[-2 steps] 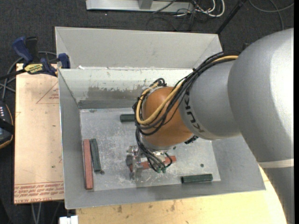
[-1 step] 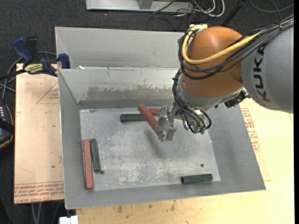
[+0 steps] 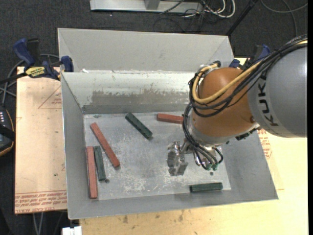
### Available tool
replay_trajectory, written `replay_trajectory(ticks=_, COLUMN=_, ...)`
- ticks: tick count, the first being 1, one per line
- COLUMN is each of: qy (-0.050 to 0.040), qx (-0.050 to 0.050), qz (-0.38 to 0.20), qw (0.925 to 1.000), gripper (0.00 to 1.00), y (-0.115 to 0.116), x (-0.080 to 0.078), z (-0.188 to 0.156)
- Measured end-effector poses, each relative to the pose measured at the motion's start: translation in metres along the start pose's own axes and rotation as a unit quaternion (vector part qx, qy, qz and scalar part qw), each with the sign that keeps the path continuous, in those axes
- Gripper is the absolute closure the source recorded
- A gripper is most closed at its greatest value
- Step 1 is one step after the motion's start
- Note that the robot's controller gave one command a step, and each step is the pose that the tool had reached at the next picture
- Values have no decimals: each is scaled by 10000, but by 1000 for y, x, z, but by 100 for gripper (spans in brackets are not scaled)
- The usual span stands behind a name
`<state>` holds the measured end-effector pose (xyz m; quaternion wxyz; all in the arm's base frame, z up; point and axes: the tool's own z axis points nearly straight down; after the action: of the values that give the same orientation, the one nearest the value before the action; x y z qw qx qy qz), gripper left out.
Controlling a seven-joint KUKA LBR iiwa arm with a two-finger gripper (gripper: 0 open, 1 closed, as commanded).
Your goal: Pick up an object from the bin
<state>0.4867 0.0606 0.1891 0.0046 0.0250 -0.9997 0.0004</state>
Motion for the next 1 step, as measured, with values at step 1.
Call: replay_trajectory(ticks=1, qy=-46, qx=-8, qz=-1, qw=10000, gripper=0, y=1, x=-3, z=-3)
